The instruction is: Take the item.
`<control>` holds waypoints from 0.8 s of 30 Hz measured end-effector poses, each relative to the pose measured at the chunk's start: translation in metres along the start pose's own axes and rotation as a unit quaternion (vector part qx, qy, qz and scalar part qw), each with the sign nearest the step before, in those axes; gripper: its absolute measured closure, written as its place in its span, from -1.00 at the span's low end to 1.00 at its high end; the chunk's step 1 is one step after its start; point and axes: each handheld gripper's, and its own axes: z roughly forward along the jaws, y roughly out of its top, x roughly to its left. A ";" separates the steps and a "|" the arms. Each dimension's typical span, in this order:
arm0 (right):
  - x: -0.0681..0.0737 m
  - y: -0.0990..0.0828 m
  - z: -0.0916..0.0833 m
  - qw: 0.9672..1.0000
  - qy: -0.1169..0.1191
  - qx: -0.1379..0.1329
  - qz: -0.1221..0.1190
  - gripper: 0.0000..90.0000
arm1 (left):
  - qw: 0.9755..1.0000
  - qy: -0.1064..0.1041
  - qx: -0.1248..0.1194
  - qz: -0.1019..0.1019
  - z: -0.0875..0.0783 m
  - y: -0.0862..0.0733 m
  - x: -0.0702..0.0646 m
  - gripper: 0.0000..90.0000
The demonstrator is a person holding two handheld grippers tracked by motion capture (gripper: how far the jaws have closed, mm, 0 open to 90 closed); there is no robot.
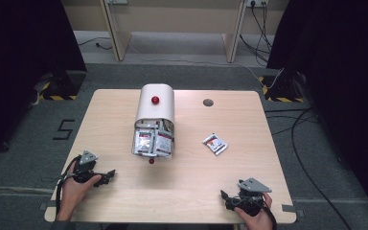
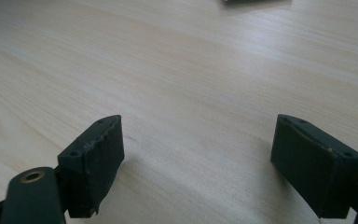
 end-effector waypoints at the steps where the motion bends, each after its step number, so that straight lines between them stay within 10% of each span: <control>1: 0.000 -0.001 -0.001 1.000 -0.001 0.000 -0.003 -0.59 | 1.000 0.000 0.000 0.000 0.000 0.000 0.000 -1.00; 24: 0.003 -0.023 -0.017 0.999 0.006 -0.022 -0.032 -0.63 | 1.000 0.001 0.000 -0.001 0.000 0.000 0.000 -1.00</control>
